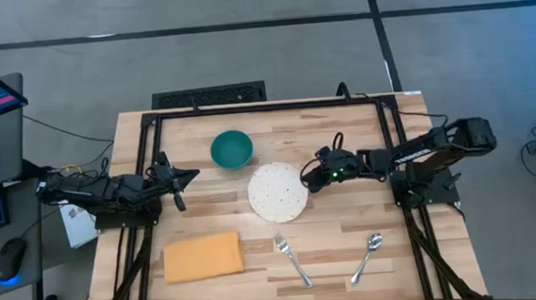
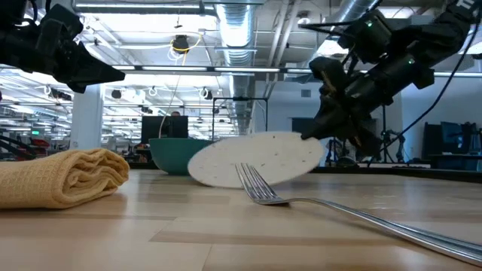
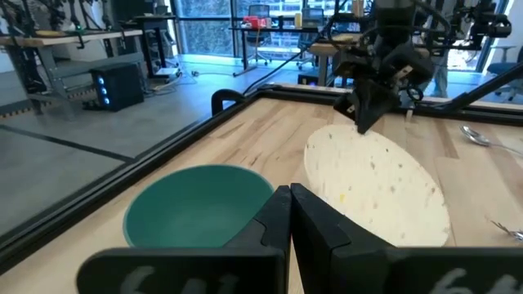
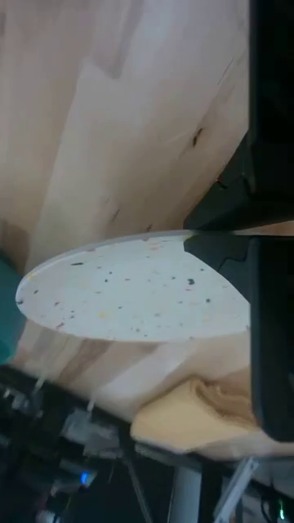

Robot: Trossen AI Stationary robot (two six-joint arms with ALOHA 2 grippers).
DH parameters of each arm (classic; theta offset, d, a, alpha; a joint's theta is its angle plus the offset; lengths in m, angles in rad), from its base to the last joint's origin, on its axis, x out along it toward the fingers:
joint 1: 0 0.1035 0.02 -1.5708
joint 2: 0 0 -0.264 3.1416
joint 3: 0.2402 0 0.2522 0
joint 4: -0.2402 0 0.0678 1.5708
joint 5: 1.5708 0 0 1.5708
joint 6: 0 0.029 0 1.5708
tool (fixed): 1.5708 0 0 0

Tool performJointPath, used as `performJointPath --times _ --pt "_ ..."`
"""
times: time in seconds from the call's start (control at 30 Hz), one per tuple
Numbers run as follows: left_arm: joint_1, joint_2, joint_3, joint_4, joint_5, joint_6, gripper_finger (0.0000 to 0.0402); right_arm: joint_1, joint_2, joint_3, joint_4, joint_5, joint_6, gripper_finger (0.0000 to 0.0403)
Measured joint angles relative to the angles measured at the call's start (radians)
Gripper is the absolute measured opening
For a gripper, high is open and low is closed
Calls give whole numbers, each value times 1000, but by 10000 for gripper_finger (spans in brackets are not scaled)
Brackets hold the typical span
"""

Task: Set table place
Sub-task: Move the plate from middle right to center of the table

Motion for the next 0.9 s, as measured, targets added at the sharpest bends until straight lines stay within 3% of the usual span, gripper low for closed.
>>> performJointPath --times 0.4,0.9 --pt "0 0 0 -4 1 -5 0 -1 182 150 -75 -33 -69 24" --pt "0 0 0 -20 1 -5 0 -7 223 173 -103 -55 -83 82"
